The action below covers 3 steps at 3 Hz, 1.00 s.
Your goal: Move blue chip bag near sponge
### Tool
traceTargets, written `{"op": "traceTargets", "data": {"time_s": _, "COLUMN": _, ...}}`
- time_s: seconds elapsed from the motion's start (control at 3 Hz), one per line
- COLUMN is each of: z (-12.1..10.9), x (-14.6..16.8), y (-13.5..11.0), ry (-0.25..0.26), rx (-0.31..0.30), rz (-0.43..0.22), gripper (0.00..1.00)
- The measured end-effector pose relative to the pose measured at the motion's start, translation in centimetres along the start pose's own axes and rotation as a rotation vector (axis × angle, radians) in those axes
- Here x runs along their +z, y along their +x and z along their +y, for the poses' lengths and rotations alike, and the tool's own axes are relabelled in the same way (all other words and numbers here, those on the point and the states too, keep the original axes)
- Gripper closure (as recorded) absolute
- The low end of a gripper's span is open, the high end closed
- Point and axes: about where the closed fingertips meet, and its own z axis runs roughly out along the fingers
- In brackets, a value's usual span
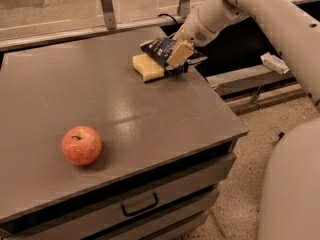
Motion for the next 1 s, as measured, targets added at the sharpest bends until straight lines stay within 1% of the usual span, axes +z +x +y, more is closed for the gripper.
{"op": "traceTargets", "data": {"time_s": 0.33, "z": 0.1, "x": 0.4, "y": 0.0, "ry": -0.006, "rx": -0.001, "rz": 0.0, "gripper": 0.0}}
{"op": "traceTargets", "data": {"time_s": 0.67, "z": 0.3, "x": 0.6, "y": -0.1, "ry": -0.009, "rx": -0.006, "rz": -0.013, "gripper": 0.0}}
{"op": "traceTargets", "data": {"time_s": 1.0, "z": 0.7, "x": -2.6, "y": 0.0, "ry": 0.057, "rx": -0.022, "rz": -0.06, "gripper": 0.0}}
